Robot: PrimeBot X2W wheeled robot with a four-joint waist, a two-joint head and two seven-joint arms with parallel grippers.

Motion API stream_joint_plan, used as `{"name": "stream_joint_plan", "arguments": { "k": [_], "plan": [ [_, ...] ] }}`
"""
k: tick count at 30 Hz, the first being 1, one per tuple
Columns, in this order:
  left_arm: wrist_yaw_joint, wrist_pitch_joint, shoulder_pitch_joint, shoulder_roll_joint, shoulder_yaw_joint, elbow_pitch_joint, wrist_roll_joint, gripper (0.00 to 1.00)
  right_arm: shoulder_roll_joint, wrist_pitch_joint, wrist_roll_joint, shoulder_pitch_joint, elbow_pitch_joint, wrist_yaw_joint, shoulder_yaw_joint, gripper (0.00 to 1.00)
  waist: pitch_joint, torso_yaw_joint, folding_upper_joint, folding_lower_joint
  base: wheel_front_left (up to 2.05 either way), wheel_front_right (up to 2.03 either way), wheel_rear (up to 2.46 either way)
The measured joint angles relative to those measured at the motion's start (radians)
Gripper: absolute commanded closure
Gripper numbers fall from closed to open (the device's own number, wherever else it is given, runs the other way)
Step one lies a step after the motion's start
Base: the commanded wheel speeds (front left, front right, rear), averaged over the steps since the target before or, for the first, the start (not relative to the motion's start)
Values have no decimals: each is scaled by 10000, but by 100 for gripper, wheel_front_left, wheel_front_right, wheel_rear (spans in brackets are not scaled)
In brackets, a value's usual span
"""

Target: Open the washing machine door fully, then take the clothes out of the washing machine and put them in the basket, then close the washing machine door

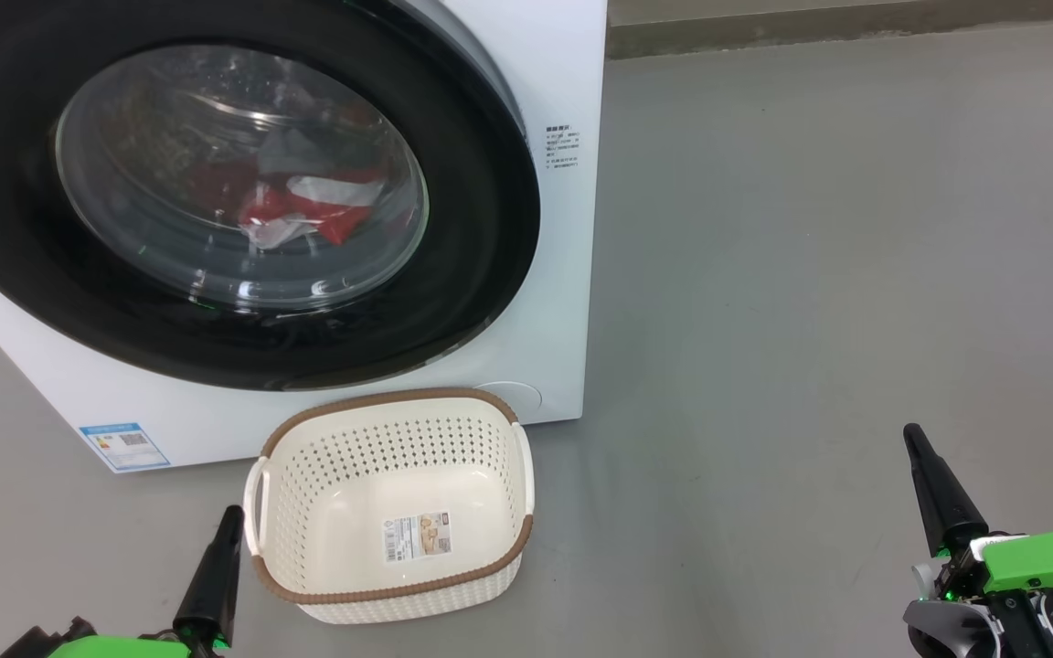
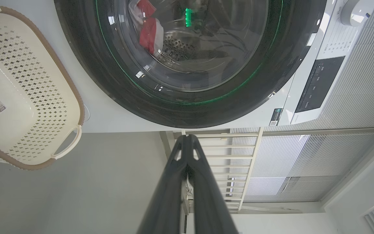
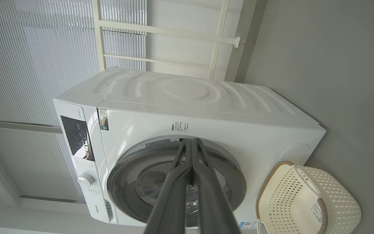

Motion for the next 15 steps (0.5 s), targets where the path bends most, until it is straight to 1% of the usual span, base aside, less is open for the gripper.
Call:
{"name": "stream_joint_plan", "arguments": {
  "k": [15],
  "plan": [
    [0,0,0,0,0,0,0,100,0,0,-2,0,0,0,0,100,0,0,0,0,0,0,0]
  ]
}}
